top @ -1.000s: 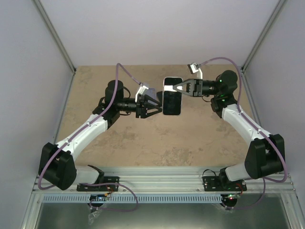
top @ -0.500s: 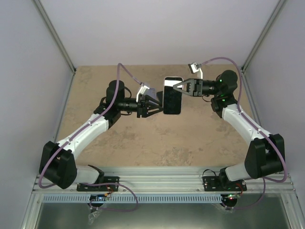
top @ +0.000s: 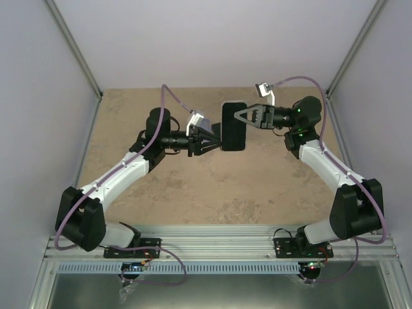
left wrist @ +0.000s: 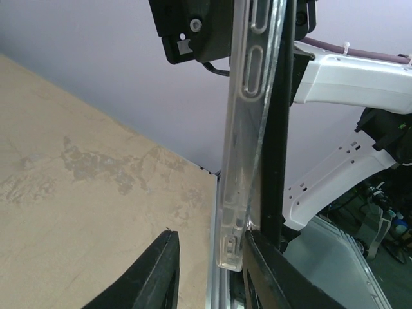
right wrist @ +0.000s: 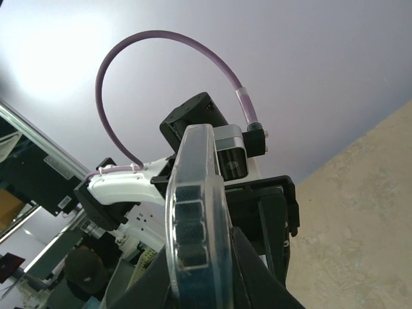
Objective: Take the phone out of the phone case
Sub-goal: Remove the phone case from the phone.
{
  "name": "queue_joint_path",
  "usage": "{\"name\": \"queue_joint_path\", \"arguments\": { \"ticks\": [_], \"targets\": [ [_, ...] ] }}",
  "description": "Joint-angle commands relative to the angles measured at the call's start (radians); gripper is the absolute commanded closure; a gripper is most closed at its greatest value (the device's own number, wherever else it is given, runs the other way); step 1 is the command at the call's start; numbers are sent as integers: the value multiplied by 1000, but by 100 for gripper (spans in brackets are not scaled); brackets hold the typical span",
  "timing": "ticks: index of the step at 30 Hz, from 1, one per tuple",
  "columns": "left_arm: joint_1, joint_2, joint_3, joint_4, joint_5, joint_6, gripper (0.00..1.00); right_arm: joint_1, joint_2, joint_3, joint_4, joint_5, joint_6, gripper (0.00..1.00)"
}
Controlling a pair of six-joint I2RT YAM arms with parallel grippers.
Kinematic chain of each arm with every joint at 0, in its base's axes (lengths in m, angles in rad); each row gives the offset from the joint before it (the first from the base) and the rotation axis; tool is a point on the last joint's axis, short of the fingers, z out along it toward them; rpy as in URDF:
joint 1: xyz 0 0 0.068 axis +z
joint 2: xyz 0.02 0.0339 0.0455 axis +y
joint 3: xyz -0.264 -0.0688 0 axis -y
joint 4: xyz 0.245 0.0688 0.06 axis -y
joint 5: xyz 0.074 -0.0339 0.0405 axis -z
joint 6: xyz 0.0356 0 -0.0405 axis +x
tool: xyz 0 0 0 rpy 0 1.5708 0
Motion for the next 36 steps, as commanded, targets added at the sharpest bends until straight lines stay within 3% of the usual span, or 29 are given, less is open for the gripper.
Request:
{"name": "queue_joint_path", "arguments": {
  "ticks": [1, 9, 15, 29, 36],
  "targets": [
    [55, 55, -7, 49, -145, -77, 72, 46, -28, 5, 110, -50, 123, 99],
    [50, 43, -7, 211, -50, -185, 73, 81, -16, -57, 110, -26, 121, 99],
    [42, 49, -10, 394, 7, -333, 75, 105, 1, -62, 15, -16, 36, 100],
    [13, 86, 6, 582, 35, -483, 79, 161, 46, -34, -178, 25, -141, 99],
    [13, 92, -17, 733, 42, -603, 92, 167, 78, -32, -246, 46, -201, 99]
  ]
}}
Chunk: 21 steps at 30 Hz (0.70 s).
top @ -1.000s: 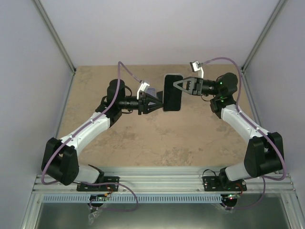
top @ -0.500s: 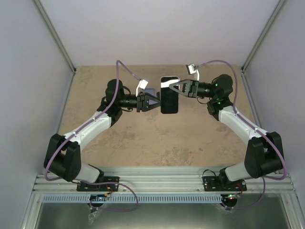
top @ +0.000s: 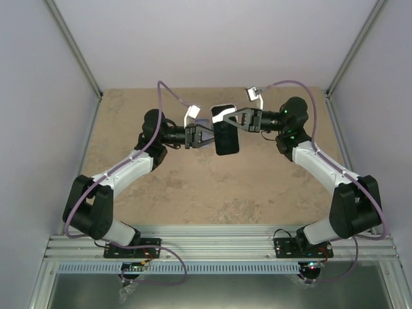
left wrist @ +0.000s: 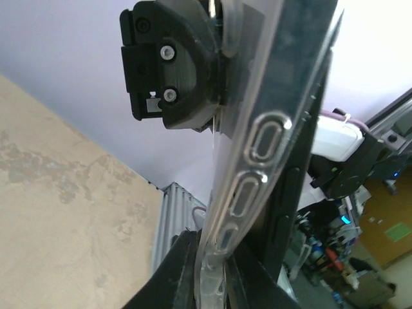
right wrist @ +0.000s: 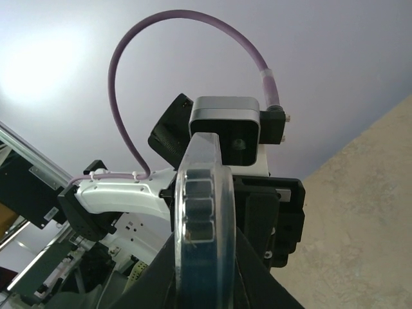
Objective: Take the phone out of the phone case
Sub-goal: Remove the phone case from the phone.
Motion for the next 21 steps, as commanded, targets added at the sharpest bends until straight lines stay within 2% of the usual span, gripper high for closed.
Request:
{"name": "queue_joint_path", "arguments": {
  "ticks": [1, 2, 5, 7, 9, 14, 16, 18, 21],
  "targets": [
    [-17, -7, 10, 264, -90, -96, 96, 73, 60, -7, -154, -79, -87, 99],
    [-14, -10, 2, 270, -92, -101, 99, 68, 63, 10, -188, -77, -108, 99],
    [16, -21, -37, 277, -104, -129, 100, 34, 74, 69, -330, -60, -213, 97],
    [44, -28, -61, 277, -117, -150, 100, 5, 75, 113, -445, -35, -317, 81],
    [73, -38, -76, 229, -135, -150, 100, -20, 73, 162, -565, 7, -423, 58],
    [102, -55, -63, -30, -209, -48, 100, -61, 65, 284, -808, 140, -654, 31],
    [106, -52, -58, -78, -231, -44, 100, -61, 57, 334, -903, 216, -746, 22],
    [111, -48, -36, -161, -259, -28, 100, -56, 41, 355, -945, 294, -833, 18],
    [125, -24, 9, -246, -286, -49, 100, -4, 15, 392, -1040, 471, -1001, 17]
  ]
}}
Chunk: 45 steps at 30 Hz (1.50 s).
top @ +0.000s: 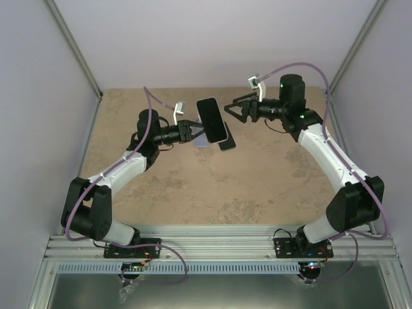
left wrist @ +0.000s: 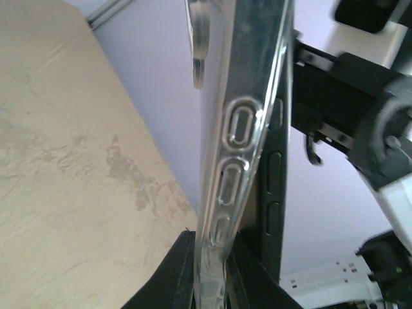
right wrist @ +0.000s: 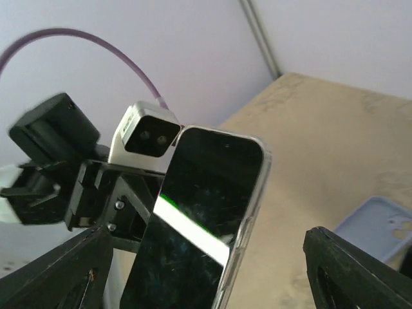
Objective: Take the phone out of the phone case
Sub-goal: Remove the phone case from the phone.
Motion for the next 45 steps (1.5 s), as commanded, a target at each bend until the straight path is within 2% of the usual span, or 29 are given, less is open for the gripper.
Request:
{"name": "queue_joint_path", "arguments": {
  "ticks": [1, 2, 4, 13, 23, 32, 45],
  "targets": [
    [17, 7, 107, -182, -104, 9, 100, 77, -56, 53, -211, 305, -340, 17],
    [18, 17, 140, -278, -139, 20, 100, 103, -63, 54, -229, 400, -386, 18],
    [19, 29, 173, -351, -168, 29, 100, 154, -66, 52, -253, 517, -484, 18],
    [34, 51, 166, -377, -214, -127, 100, 356, -78, -47, -201, 856, -710, 25],
    [49, 75, 158, -341, -188, -206, 100, 463, -53, -99, -113, 1010, -797, 33],
    [49, 79, 148, -309, -172, -237, 100, 505, -9, -104, -34, 1117, -869, 39],
    [50, 70, 125, -254, -144, -278, 100, 544, 30, -196, 220, 1299, -1072, 49]
  ]
}}
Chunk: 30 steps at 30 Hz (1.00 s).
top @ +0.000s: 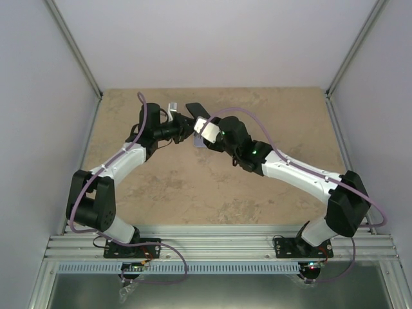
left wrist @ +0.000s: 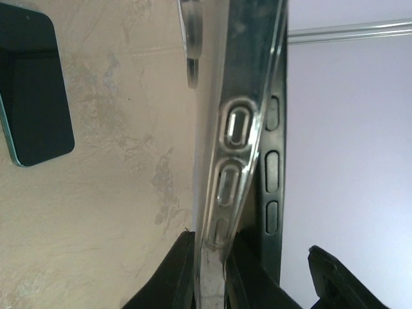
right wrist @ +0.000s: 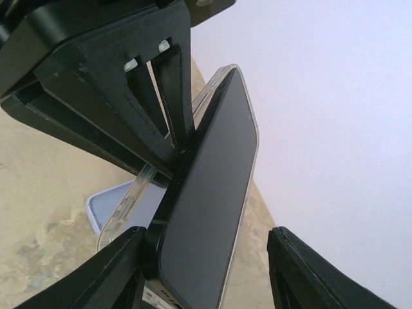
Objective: Take the phone out of the phone case
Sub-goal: Remove the phone case from the phone.
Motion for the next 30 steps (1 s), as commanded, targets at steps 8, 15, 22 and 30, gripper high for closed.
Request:
{"name": "queue_joint_path", "arguments": {
  "ticks": [8, 15, 22, 30],
  "targets": [
    [2, -4, -22, 154, 67, -62, 100, 22, 50, -40, 227, 120, -174, 65],
    [3, -25, -42, 149, 53, -44, 100, 32, 55, 44, 140, 109, -143, 93],
    [3, -22, -36, 106, 30, 10, 100, 33, 34, 143, 20, 88, -98, 99],
    [11, -4, -23, -5, -29, 129, 100, 32, 7, 249, -108, 28, -12, 99]
  ]
}}
